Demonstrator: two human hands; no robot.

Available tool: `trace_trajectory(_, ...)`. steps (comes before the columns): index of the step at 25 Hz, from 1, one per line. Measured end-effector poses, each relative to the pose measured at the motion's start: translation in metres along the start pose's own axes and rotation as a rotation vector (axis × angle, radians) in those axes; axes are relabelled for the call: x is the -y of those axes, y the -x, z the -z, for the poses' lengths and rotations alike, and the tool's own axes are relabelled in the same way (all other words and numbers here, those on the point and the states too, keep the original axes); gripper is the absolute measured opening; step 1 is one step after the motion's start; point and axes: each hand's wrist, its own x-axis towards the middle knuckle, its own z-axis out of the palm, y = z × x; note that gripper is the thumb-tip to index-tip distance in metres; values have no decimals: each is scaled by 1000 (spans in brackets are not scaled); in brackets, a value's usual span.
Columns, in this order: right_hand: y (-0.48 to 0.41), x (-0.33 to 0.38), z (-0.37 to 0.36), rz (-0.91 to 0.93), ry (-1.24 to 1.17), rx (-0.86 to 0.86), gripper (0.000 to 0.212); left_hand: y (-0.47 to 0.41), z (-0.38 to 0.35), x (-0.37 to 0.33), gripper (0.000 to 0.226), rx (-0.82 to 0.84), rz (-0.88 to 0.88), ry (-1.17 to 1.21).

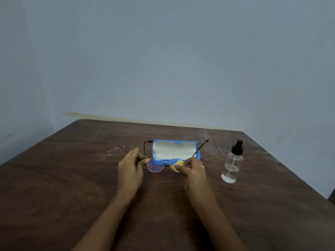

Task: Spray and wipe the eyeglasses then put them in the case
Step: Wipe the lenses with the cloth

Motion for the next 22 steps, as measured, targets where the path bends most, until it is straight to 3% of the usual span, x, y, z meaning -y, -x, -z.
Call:
trace_trajectory(4,2,0,0,86,162,-106,37,-1,-1,1,50,-5,46,28)
trace_trajectory(6,3,-1,-2,46,218,-110,38,0,-1,-2,48,21,7,7)
trace_trajectory(10,3,1,-6,0,290,-86,33,1,0,-3,18,84,-84,9)
trace_trajectory(14,2,-3,-9,-19,322,-86,38,4,-1,-2,15,127,-113,-9)
trace_trajectory(17,2,-3,-4,19,268,-41,43,4,-2,-1,25,121,-108,-12)
trace_trajectory(22,0,-6,3,45,121,-54,33,3,-3,2,50,65,-30,12)
